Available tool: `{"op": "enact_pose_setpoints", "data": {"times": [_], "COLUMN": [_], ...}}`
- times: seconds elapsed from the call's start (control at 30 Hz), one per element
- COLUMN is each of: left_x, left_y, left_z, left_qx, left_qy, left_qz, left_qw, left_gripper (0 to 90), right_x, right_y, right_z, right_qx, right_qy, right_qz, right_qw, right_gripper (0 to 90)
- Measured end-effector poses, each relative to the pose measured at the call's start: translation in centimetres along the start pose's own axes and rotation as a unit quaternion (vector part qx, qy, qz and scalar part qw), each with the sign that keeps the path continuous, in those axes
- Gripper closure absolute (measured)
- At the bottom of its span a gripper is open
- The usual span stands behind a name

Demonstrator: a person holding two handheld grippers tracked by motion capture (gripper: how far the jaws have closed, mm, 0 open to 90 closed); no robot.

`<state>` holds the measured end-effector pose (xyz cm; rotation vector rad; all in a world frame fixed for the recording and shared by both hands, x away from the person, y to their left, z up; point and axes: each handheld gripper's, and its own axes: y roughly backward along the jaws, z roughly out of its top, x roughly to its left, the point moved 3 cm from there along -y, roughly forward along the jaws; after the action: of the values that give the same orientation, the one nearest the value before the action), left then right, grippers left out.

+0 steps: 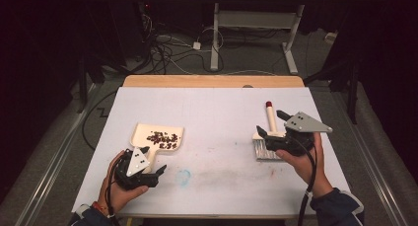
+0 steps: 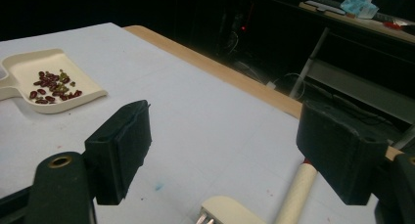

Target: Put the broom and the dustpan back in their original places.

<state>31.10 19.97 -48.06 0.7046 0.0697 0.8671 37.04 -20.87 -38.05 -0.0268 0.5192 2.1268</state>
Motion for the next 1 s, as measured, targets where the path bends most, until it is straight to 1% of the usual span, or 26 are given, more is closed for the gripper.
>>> {"op": "enact_pose_setpoints", "data": {"times": [0.2, 0.3, 0.63, 1.0], "left_x": [-0.1, -0.1, -0.2, -0.3], "left_y": [0.0, 0.0, -0.1, -0.1], "left_z": [0.0, 0.0, 0.0, 0.0], "left_qx": [0.0, 0.001, 0.002, 0.003], "left_qy": [-0.001, -0.002, -0.005, -0.006], "left_qz": [-0.001, -0.002, -0.004, -0.005], "left_qw": [1.0, 1.0, 1.0, 1.0], "left_gripper": [20.0, 20.0, 20.0, 20.0], "right_x": [0.1, 0.2, 0.7, 0.5], "right_y": [0.5, 0.7, 1.4, 2.1], "right_z": [-0.3, -0.4, -1.0, -1.9], "right_qx": [0.002, 0.003, 0.001, 0.001], "right_qy": [0.004, 0.012, 0.024, 0.031], "right_qz": [0.0, 0.0, 0.009, 0.007], "right_qw": [1.0, 0.9999, 0.9997, 0.9995], "right_gripper": [21.0, 21.0, 21.0, 20.6]}}
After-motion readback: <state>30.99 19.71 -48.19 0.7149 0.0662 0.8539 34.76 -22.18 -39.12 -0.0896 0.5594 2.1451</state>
